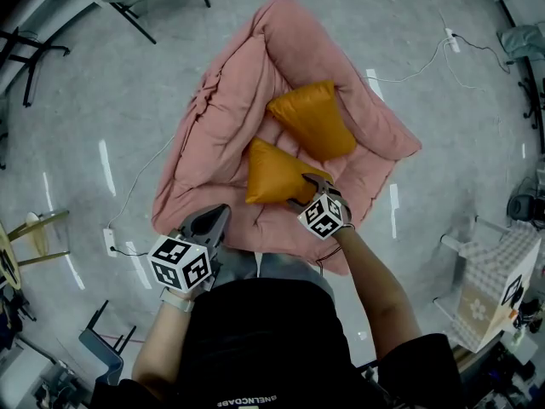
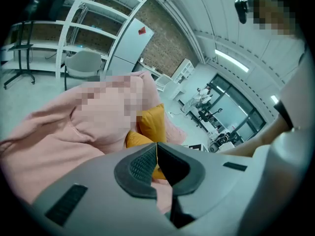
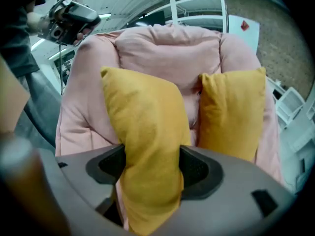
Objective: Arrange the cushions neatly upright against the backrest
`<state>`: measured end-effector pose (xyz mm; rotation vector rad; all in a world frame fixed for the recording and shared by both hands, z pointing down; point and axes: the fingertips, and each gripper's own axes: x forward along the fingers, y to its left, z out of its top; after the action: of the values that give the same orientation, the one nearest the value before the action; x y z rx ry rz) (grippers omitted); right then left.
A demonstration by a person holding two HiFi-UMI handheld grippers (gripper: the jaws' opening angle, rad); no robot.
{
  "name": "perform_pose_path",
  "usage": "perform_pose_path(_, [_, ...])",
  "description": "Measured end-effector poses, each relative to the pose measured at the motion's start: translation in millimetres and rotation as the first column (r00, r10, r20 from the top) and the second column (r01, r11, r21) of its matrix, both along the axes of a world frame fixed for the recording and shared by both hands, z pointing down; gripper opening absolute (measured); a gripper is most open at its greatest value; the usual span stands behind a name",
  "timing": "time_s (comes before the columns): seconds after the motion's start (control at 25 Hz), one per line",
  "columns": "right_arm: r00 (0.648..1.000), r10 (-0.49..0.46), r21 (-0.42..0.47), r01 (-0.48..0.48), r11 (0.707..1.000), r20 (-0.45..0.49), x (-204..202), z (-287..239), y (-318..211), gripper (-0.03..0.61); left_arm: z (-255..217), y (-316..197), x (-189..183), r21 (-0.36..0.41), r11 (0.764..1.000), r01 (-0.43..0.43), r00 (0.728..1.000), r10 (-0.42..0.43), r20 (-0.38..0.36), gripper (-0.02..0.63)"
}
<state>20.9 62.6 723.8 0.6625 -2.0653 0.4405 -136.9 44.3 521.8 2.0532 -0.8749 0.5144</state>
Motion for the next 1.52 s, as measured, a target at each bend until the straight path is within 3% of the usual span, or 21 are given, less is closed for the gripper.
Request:
perform_pose_path(0.16, [1.000,0.001,0.080,-0.002,0.997,0.016,-6,-6,1,0.330,-2,-1,2,0.004,1.000,-0.011,1.000,0.011,0.004,0.014])
perform_pose_path(0.56, [0.997,-0.075,-0.094,0.075,0.993,0.001,-3,28,7,0.370,4,5,0,-0.017,1.000,-0.026,0.999,0.026,0.024,0.014])
perform_pose_path(0.72, [0.984,-0.174,-0.165,0.179,0.970,0.048,5,13,2,0.463,3,4,6,-0.017,0.999,-0.036,0.999,0.036,0.015,0.014])
perform_pose_path(0.88, [0.960,-0.261,-0.215,0.277,0.936,0.100,5,6,-14,0.474,2,6,7,-0.020,0.999,-0.034,0.999,0.034,0.015,0.014])
perform_pose_path(1.12, [0.930,-0.343,-0.367,0.367,0.855,0.130,-18,31,-15,0.474,6,13,-5,-0.037,0.999,-0.005,1.000,0.006,0.030,0.014])
perform_pose_path(1.28, [0.945,-0.311,-0.334,0.327,0.884,0.102,-30,41,-14,0.473,9,14,-13,-0.044,0.999,0.024,0.999,-0.022,0.031,0.014])
perform_pose_path(1.44, [0.959,-0.267,-0.252,0.282,0.926,0.092,-30,29,-10,0.371,10,14,-15,-0.042,0.999,0.032,0.999,-0.031,0.025,0.014])
perform_pose_path(1.52, [0.960,-0.264,-0.197,0.277,0.940,0.090,-28,19,-7,0.353,10,14,-15,-0.040,0.999,0.031,0.999,-0.031,0.022,0.014])
